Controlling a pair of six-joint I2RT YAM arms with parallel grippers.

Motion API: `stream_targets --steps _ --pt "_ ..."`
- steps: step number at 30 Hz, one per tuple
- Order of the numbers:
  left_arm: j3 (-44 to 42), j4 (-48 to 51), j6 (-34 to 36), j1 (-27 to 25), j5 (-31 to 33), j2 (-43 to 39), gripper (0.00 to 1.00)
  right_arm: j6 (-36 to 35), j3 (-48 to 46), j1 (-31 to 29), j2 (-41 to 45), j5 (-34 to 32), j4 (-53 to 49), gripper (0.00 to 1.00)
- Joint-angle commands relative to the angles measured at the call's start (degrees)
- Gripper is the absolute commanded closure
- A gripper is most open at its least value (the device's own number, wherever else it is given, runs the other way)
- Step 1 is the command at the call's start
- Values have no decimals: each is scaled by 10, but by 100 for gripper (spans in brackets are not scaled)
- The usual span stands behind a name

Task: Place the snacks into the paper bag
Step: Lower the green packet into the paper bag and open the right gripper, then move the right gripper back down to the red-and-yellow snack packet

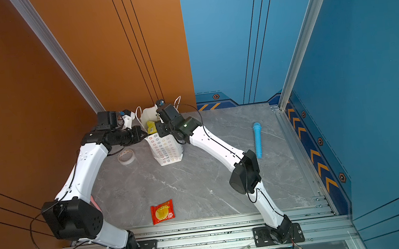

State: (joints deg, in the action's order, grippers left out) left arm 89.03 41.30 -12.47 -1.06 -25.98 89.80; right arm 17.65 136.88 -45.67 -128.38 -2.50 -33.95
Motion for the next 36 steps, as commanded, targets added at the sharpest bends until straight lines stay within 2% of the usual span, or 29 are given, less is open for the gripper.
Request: stream_targets --steps 1,9,15,17,21,23,27,31,36 --pt "-9 16 2 3 1 2 99 15 11 5 37 29 -9 52" --pt "-9 16 0 3 0 4 98 14 11 9 32 31 -11 55" --pt "-9 16 1 2 2 2 98 28 45 18 -6 84 -27 56" --pt "-9 16 2 2 4 3 99 23 43 14 0 97 -27 57" --pt "-9 16 2 3 3 5 98 -6 19 -3 44 70 -24 57" --pt "-9 16 2 2 3 5 99 -9 -19 -8 79 66 -12 57" --pt "-9 16 2 3 5 3 98 2 -163 -11 182 70 33 56" --pt "-9 15 2 4 7 2 99 37 -327 -15 274 78 66 56" --pt "-10 16 3 4 9 2 99 102 -509 -35 343 83 83 56"
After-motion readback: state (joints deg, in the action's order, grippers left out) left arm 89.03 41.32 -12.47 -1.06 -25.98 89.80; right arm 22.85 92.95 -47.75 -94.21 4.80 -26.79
